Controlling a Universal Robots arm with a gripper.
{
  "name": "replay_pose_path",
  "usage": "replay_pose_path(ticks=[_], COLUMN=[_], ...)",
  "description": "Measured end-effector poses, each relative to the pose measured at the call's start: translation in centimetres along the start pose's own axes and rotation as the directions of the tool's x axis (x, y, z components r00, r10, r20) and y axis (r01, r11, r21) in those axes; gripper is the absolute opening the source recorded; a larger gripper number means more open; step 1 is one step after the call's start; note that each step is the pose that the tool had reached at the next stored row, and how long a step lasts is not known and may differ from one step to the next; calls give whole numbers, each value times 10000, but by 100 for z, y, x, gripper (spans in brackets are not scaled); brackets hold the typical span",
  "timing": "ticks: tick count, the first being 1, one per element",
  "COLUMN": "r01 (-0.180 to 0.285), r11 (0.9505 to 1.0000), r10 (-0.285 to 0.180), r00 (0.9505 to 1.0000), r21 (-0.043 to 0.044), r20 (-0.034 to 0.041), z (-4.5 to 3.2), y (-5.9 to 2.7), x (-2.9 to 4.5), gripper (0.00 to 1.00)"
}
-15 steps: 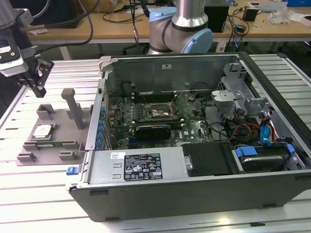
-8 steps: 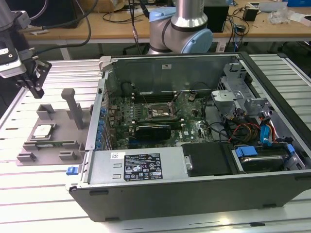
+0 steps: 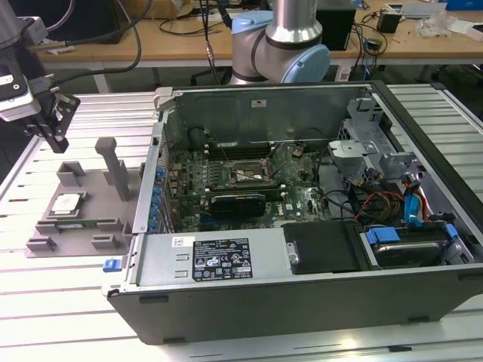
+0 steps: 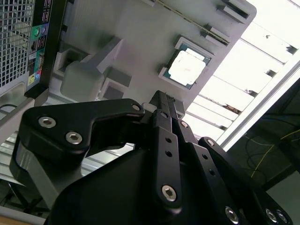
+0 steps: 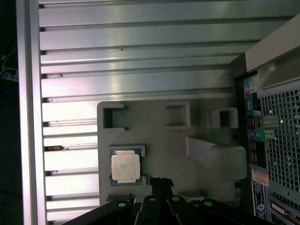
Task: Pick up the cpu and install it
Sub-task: 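Pick up the cpu and move it towards the insertion slot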
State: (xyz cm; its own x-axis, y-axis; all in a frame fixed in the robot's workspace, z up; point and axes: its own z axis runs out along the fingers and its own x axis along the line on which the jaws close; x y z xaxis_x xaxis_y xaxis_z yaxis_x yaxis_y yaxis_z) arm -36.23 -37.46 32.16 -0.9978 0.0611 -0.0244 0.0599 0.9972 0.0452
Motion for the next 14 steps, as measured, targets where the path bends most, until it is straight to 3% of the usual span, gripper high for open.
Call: replay_pose_path(ticks=[4,14], r01=[0,0], r11=[10000,10000], r10=[0,0], r00=[10000,10000], r21=[0,0], r20=[0,-1], z=[4,126], y=[-1,-45], x=[12,127], gripper=[11,11])
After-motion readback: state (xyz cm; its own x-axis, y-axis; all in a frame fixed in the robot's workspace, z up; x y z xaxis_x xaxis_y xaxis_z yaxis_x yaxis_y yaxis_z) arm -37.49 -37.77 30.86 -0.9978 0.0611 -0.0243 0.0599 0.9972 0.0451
